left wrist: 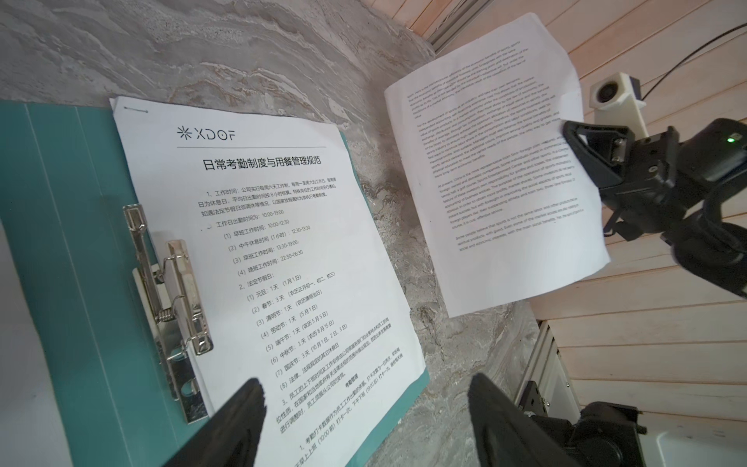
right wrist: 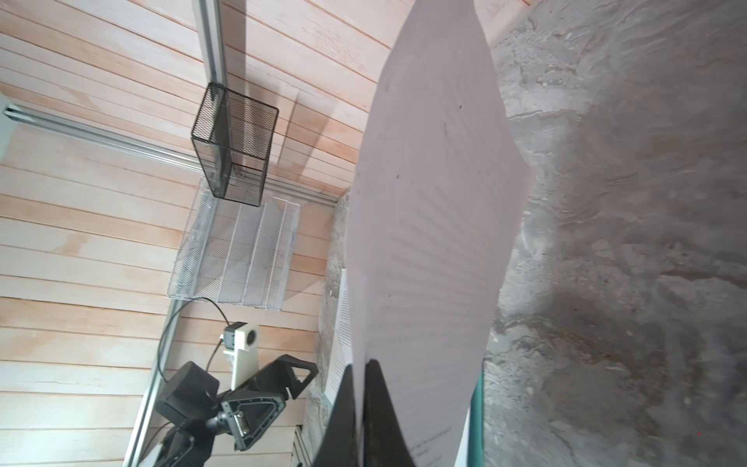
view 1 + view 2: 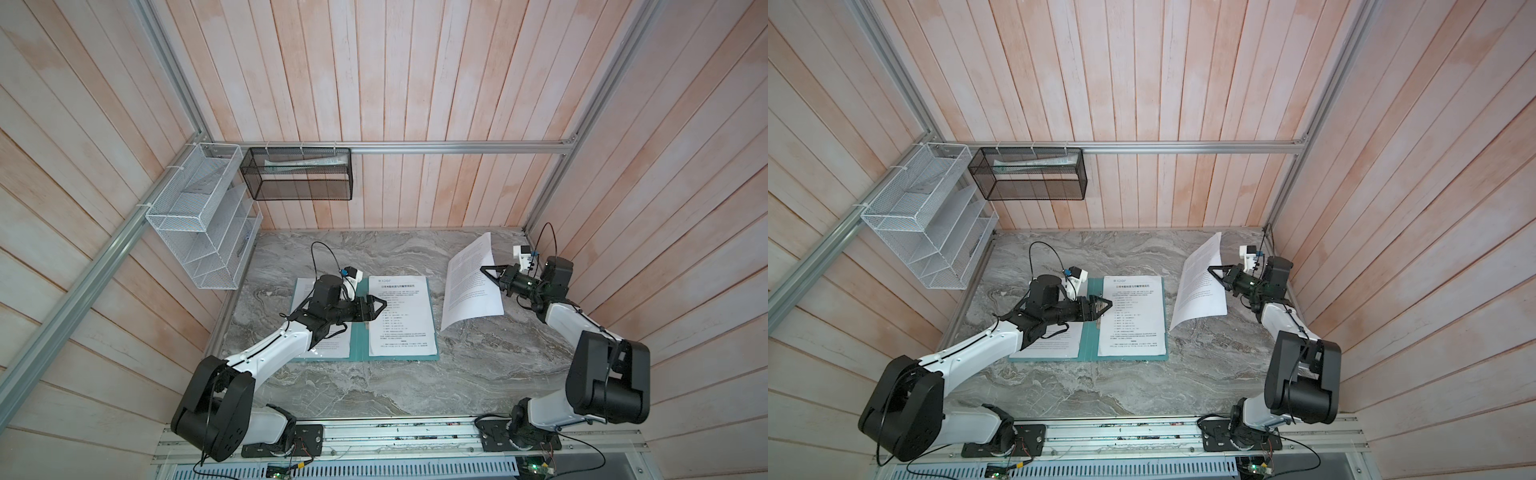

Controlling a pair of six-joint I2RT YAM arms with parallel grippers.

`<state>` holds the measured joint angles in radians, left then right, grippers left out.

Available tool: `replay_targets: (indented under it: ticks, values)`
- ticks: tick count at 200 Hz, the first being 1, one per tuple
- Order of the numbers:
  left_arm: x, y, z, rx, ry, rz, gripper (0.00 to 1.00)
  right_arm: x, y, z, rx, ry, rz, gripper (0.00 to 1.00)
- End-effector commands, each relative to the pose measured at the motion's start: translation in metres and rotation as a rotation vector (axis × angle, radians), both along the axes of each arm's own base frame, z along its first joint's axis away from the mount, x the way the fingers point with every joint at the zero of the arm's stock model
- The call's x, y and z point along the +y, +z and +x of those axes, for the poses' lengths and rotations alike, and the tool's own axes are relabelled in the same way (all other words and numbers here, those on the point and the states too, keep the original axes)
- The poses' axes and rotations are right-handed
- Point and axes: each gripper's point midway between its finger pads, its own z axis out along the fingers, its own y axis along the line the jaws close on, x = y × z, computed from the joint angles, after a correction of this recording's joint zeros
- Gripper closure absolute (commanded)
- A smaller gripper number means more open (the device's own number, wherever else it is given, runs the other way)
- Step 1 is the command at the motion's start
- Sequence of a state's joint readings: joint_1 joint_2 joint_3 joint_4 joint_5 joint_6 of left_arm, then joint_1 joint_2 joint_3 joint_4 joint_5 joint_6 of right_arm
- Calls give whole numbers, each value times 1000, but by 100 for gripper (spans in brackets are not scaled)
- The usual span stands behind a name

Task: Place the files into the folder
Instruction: 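Lift the pinched sheet upright off the table with the right gripper, then carry the sheet over the teal folder toward the metal clip with the right gripper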

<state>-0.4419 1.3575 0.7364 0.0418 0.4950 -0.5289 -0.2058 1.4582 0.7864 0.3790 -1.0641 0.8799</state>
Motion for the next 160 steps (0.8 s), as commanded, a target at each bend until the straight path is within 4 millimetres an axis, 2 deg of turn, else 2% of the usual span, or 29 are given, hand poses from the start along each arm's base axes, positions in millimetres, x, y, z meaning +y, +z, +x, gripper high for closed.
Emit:
replay_targets:
  ticks: [1,28,62,88,98,112,136,160]
  values:
    - [9,8,3,-26,44,-12,19,9,37,-2,-87,-62,45,100]
    - [16,12,4,-31,61,-17,18,39,49,-14,-100,-95,30,100]
    - [24,13,5,-31,97,-25,15,83,55,-28,-105,-73,71,100]
    - [31,13,3,-33,130,-31,10,108,55,-32,-105,-73,62,100]
    - [36,11,3,-30,156,-22,7,115,53,-32,-103,-64,55,100]
    - [50,6,5,-23,231,18,6,123,47,-30,-100,-52,38,100]
    - [78,-4,8,-23,371,113,6,128,26,-23,-62,-49,15,100]
    - [88,-3,7,-36,396,121,6,129,5,-15,-23,-64,-6,100]
